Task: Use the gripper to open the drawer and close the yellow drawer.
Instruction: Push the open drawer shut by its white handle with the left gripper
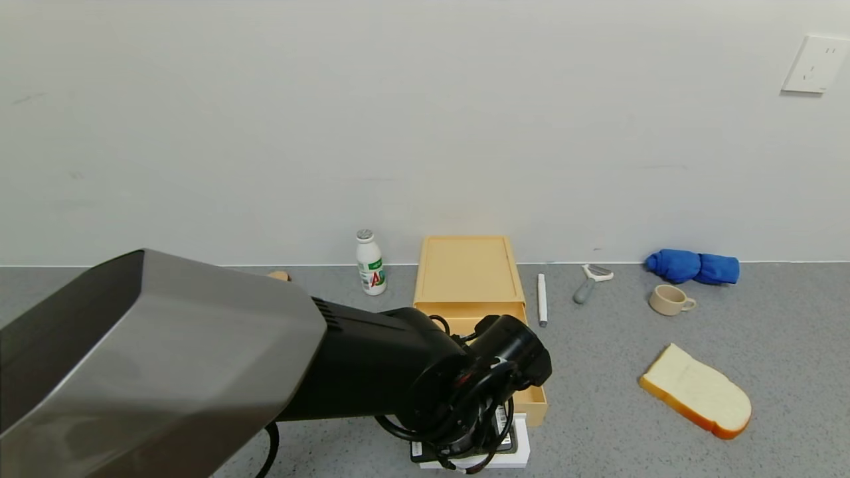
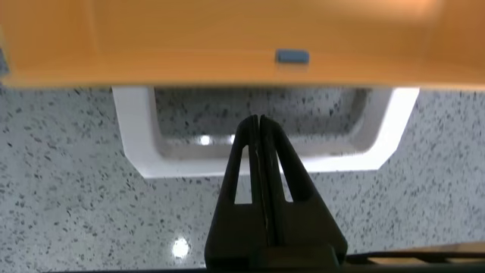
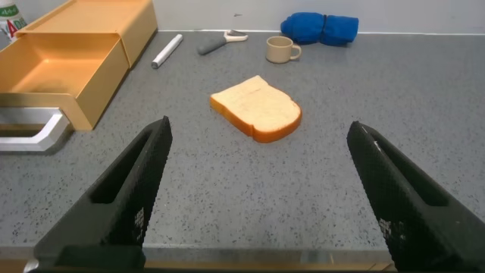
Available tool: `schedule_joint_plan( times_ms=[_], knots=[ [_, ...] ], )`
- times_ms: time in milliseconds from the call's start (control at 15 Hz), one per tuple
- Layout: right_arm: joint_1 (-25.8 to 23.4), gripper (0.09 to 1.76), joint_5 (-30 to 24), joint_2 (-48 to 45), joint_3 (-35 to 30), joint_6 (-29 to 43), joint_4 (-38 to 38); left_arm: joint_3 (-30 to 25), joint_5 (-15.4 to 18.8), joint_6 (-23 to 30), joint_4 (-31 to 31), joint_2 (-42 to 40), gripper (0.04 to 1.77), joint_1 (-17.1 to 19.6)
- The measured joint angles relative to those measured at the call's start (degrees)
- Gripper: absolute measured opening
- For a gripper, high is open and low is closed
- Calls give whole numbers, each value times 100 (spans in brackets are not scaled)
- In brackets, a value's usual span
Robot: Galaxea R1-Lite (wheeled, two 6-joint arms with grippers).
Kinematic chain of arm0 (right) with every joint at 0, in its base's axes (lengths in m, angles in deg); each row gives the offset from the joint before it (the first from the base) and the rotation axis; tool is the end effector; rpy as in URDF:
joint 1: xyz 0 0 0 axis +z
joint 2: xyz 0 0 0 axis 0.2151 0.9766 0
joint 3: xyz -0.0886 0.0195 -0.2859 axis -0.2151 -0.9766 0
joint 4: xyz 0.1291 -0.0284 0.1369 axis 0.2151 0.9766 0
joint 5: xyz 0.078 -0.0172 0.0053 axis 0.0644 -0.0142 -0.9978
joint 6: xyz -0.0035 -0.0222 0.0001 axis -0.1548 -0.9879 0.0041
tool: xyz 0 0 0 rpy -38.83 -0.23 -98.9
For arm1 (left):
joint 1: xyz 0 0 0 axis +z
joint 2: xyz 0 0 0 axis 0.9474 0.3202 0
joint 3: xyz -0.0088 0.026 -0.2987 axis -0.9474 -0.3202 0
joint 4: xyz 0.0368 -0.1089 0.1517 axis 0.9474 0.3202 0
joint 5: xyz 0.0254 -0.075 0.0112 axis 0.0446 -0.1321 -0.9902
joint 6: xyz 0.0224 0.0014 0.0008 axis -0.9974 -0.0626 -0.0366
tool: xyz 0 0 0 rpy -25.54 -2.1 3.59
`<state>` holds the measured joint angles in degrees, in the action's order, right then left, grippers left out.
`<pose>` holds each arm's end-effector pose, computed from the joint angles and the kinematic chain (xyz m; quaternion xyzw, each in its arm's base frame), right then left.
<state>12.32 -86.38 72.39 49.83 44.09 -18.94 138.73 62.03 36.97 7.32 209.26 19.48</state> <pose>-0.0228 0.0000 0.0760 0.0130 -0.0014 -0.0016 0.9999 0.2426 -0.3008 0.0937 -0.0839 0.5558 -0.0211 0.8268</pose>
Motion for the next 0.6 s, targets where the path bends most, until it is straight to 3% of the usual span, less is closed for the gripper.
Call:
schedule_joint_plan(
  times_ms=[600],
  knots=[
    [0,170,0,0,0,-1,0,447,-180,-56,130,243,11,207]
  ],
)
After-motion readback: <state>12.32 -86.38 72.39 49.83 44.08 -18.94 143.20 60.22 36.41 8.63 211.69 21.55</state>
